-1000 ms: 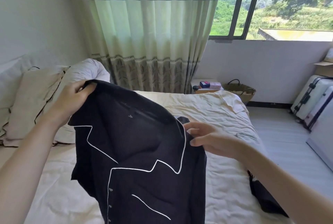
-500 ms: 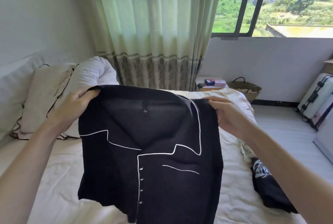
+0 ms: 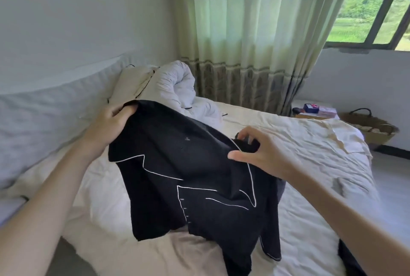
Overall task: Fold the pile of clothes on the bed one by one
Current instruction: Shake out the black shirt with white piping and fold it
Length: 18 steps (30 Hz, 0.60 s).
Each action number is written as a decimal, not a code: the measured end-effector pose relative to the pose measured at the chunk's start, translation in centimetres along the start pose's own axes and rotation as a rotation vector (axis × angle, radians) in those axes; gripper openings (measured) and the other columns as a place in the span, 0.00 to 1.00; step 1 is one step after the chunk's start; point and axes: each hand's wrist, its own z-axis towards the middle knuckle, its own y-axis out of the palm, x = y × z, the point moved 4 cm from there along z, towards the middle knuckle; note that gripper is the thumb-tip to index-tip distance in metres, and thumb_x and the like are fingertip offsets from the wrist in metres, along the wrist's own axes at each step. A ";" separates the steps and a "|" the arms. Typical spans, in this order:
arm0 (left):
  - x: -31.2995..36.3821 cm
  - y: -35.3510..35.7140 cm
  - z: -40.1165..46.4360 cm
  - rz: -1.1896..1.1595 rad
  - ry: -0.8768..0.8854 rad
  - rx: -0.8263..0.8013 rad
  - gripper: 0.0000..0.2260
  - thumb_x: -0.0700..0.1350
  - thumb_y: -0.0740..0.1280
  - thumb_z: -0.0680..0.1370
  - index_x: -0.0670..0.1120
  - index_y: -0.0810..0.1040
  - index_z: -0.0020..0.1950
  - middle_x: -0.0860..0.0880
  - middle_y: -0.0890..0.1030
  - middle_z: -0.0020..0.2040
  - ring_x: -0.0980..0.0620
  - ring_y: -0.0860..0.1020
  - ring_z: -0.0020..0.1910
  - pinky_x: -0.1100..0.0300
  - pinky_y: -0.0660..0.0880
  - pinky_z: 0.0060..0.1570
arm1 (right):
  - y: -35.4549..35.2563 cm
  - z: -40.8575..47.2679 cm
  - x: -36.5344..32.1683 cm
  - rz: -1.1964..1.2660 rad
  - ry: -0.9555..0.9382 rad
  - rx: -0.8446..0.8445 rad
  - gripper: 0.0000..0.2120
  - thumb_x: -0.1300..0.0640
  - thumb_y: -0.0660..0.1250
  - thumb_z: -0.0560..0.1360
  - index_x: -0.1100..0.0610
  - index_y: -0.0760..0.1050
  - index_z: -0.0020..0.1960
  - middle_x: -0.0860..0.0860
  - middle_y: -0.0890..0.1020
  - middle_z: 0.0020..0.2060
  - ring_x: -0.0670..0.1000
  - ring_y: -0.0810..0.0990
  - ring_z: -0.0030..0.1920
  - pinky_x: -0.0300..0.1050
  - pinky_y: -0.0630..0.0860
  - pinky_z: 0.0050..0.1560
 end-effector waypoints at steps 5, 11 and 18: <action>0.1 -2.6 -4.2 0.031 -0.052 0.077 0.13 0.46 0.61 0.79 0.57 0.82 0.40 0.58 0.82 0.40 0.56 0.79 0.45 0.58 0.73 0.48 | 0.9 -1.4 -1.3 0.332 -0.026 -0.001 0.04 0.53 0.73 0.70 0.52 0.80 0.39 0.42 0.78 0.32 0.41 0.77 0.36 0.32 0.70 0.39; 0.1 -5.0 -7.2 -0.023 -0.085 0.051 0.17 0.46 0.61 0.80 0.62 0.83 0.40 0.59 0.84 0.40 0.63 0.81 0.40 0.62 0.72 0.42 | 3.2 -2.7 -2.2 1.198 0.446 -0.504 0.10 0.56 0.72 0.63 0.57 0.85 0.43 0.54 0.85 0.42 0.52 0.84 0.42 0.44 0.80 0.43; -0.5 -8.0 -8.6 0.080 -0.128 0.079 0.14 0.48 0.61 0.80 0.60 0.84 0.41 0.57 0.84 0.41 0.58 0.81 0.43 0.60 0.74 0.46 | 3.5 -0.6 -4.3 0.490 -0.030 -0.159 0.07 0.58 0.66 0.77 0.49 0.82 0.46 0.48 0.85 0.42 0.43 0.82 0.44 0.31 0.74 0.44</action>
